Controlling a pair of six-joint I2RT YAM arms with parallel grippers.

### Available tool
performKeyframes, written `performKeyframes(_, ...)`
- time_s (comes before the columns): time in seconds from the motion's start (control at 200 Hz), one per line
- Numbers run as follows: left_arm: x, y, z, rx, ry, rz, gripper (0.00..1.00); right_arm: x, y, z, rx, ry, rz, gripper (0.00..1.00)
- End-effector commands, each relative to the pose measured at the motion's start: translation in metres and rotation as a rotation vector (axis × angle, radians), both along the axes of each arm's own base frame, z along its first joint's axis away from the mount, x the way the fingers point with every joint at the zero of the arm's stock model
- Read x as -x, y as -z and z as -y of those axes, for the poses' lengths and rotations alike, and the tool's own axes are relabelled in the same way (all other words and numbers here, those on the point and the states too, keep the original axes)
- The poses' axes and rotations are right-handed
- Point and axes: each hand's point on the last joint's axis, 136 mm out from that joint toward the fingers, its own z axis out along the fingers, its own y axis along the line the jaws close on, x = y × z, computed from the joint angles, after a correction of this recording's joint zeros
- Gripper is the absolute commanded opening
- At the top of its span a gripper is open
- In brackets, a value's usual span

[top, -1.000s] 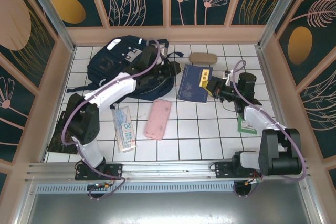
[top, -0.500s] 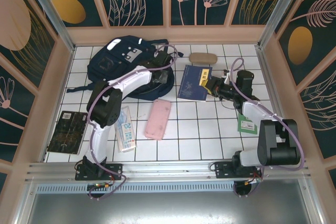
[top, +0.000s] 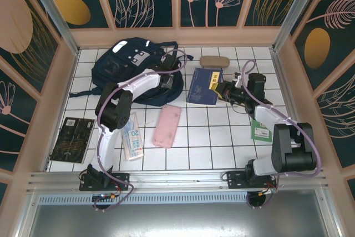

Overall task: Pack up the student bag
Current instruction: Open the student bag at the top-left of the table, then place the book in the student bag.

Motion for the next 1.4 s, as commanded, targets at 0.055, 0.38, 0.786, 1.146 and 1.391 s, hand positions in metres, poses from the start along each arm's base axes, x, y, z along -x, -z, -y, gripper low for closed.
performKeyframes(0.055, -0.003, -0.035, -0.010, 0.016, -0.018, 0.035, 0.00, -0.013, -0.033, -0.020, 0.013, 0.064, 0.160, 0.00)
performKeyframes(0.38, -0.011, -0.141, -0.012, 0.309, 0.023, 0.118, 0.00, -0.032, -0.040, -0.065, -0.102, 0.123, 0.170, 0.00)
performKeyframes(0.786, -0.020, -0.247, -0.036, 0.667, 0.073, 0.201, 0.00, -0.077, -0.039, -0.136, -0.201, 0.130, 0.164, 0.00)
performKeyframes(1.146, -0.013, -0.286, -0.030, 0.872, 0.149, 0.216, 0.00, -0.133, -0.004, -0.248, -0.208, 0.062, 0.083, 0.00)
performKeyframes(1.391, -0.008, -0.289, -0.026, 0.899, 0.167, 0.199, 0.00, -0.173, 0.038, -0.289, -0.164, 0.117, 0.020, 0.00)
